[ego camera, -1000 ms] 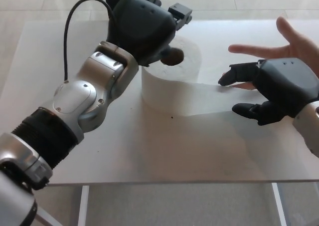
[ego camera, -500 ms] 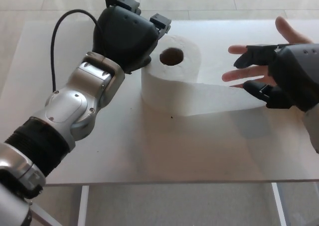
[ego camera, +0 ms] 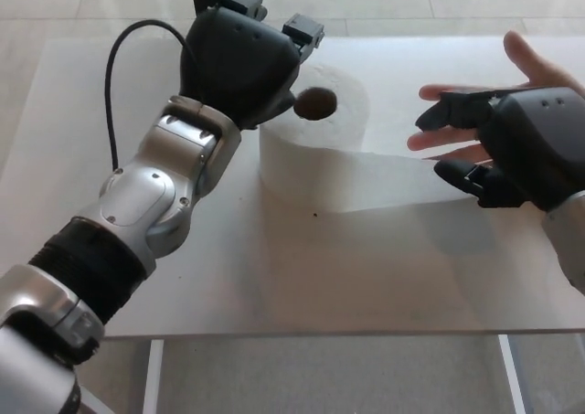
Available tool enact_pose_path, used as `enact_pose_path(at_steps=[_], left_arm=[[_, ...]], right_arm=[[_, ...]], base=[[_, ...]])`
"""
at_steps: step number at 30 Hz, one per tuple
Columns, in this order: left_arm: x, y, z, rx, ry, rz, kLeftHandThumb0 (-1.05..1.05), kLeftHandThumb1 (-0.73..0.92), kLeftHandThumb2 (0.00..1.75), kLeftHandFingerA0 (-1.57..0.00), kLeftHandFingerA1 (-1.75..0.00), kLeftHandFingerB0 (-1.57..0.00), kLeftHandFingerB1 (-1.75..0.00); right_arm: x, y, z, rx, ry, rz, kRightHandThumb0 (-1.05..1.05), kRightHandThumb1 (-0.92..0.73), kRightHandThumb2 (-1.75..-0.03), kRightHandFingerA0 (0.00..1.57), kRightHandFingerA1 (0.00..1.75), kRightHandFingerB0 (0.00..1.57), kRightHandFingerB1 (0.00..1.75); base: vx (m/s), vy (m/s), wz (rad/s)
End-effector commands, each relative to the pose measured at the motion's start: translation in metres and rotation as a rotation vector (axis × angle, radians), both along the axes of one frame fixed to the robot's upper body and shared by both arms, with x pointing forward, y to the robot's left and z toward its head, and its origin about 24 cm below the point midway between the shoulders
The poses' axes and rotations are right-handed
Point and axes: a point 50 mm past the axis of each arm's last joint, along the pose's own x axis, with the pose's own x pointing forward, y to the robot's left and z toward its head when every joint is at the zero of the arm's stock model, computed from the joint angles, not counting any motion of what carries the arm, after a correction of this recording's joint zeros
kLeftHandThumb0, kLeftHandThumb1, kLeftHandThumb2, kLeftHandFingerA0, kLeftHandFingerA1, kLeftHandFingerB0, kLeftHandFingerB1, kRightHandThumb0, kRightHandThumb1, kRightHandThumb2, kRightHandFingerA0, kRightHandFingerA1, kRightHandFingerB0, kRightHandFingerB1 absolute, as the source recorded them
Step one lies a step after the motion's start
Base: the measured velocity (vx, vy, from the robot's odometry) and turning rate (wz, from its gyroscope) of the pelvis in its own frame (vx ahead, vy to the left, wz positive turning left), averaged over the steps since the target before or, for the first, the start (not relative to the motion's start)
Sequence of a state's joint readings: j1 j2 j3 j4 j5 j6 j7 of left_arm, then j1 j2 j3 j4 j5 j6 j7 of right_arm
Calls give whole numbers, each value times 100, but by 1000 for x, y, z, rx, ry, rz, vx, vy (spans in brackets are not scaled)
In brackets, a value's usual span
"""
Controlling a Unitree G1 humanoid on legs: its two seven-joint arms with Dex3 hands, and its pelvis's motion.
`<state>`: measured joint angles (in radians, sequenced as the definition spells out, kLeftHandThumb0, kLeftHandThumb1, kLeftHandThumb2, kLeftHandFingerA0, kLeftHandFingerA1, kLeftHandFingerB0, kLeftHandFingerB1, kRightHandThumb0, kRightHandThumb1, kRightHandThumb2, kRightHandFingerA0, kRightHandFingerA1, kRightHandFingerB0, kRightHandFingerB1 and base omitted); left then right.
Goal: A toilet paper roll is kept in the middle of the desk infront of the robot. The robot places its left hand on the top of the toilet paper roll to hold it still and uses its right hand to tear off a piece of toilet paper from it and hands the paper to a person
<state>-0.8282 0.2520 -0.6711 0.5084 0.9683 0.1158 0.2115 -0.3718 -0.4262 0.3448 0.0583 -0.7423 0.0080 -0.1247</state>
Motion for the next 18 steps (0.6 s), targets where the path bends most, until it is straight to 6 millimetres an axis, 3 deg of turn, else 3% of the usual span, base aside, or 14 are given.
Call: enact_pose_path(at_steps=[1, 8, 9, 10, 14, 16, 17, 18], left_arm=[[4, -7, 13, -36, -61, -45, -52, 72, 61, -38, -51, -39, -39], [5, -11, 22, -48, -49, -72, -48, 74, 62, -39, -45, -41, -39], [4, -8, 18, -18, -73, -79, -51, 59, 99, -39, -61, -31, -53], [3, -6, 12, 8, -84, -81, -51, 75, 63, -42, -48, -43, -38], [-2, 3, -7, 42, -49, -63, -52, 75, 62, -41, -50, -44, -39], [-1, 5, -6, 42, -52, -61, -52, 75, 62, -41, -50, -44, -39], [-3, 7, -13, 43, -27, -48, -56, 61, 99, -38, -60, -33, -53], [-7, 8, -26, 51, 7, -25, -52, 77, 64, -39, -48, -41, -37]], right_arm=[[2, -3, -7, -6, 56, -5, -31, -60, -56, 73, 92, 71, 59], [4, -7, -14, -14, 113, -43, -34, -62, -57, 72, 83, 68, 54], [5, -9, -15, -10, 117, -51, -34, -60, -57, 72, 83, 69, 54], [5, -10, -16, -11, 122, -60, -35, -60, -57, 71, 82, 68, 54], [7, -11, -19, -13, 117, -75, -36, -57, -56, 73, 82, 68, 55], [9, -10, -17, -12, 111, -74, -36, -57, -56, 73, 82, 68, 55], [9, -11, -18, -14, 114, -80, -36, -58, -57, 71, 80, 67, 54], [10, -11, -18, -9, 118, -88, -36, -58, -57, 72, 75, 67, 53]], base=[[0, 0, 0], [0, 0, 0], [0, 0, 0], [0, 0, 0], [0, 0, 0], [0, 0, 0], [0, 0, 0], [0, 0, 0]])
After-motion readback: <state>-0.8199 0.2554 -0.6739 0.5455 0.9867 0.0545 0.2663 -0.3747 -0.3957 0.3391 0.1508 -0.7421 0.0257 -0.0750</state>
